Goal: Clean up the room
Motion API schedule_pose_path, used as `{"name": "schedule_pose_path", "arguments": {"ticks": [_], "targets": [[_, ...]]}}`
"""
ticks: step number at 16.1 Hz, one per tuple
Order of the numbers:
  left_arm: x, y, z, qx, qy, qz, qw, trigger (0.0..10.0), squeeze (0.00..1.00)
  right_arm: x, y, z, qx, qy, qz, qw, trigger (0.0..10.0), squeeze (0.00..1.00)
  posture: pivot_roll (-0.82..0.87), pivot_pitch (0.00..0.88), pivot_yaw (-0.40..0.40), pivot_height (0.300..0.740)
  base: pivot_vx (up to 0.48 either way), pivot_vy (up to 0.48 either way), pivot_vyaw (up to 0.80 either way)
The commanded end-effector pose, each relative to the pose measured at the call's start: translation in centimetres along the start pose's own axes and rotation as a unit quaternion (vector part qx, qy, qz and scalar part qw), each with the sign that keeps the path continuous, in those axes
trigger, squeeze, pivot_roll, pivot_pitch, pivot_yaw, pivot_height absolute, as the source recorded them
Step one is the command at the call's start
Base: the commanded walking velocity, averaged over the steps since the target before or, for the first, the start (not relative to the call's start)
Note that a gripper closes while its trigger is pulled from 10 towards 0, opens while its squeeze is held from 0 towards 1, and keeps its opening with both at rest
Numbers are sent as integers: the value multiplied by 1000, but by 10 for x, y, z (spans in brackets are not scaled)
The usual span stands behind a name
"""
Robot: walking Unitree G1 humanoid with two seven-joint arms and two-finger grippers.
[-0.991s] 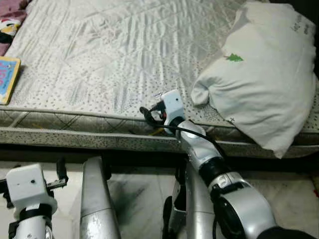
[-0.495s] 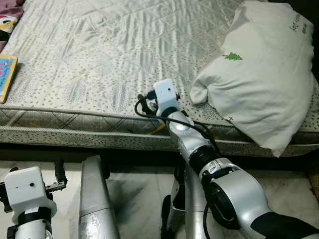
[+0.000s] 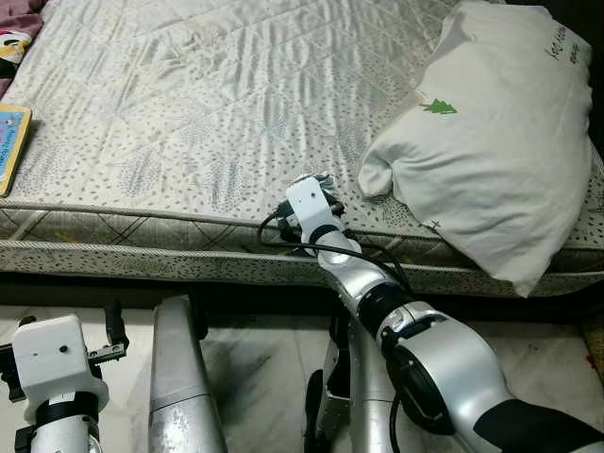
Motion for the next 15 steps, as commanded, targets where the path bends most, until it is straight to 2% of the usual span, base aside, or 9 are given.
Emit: {"name": "schedule_pose_path", "arguments": {"ticks": [1, 3, 4, 5, 15], "targets": [[0, 0, -2, -1, -4, 4, 1000, 10000, 0, 1, -5, 0, 6, -8, -13, 1000, 10000, 0, 301, 196, -153, 506, 0, 0, 0], [0, 1, 0, 0, -3, 4, 1000, 10000, 0, -1, -7, 0, 5, -19, -19, 1000, 10000, 0, 304, 197, -153, 506, 0, 0, 0], [0, 1, 0, 0, -2, 4, 1000, 10000, 0, -3, -7, 0, 2, -24, -10, 1000, 4039, 0, 304, 196, -153, 506, 0, 0, 0], [1, 1, 0, 0, -2, 4, 1000, 10000, 0, -3, -7, 0, 0, -25, 2, 1000, 0, 0, 305, 194, -153, 506, 0, 0, 0], [4, 3, 8, 1, 8, 1, 1000, 10000, 0, -5, -1, 1, -3, -40, 43, 998, 0, 0, 300, 175, -156, 506, 0, 0, 0]]}}
Point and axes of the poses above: a point about 5 cm out from each wrist's last joint towards the gripper, its own z axis pointing out of the wrist towards the gripper, its own x axis along the axis of the wrist's last joint, y = z × x, the point moved 6 cm from there along z, pointing out of the wrist towards the gripper, and after that the axes turned 14 degrees about -z, right-handed, at the moved point
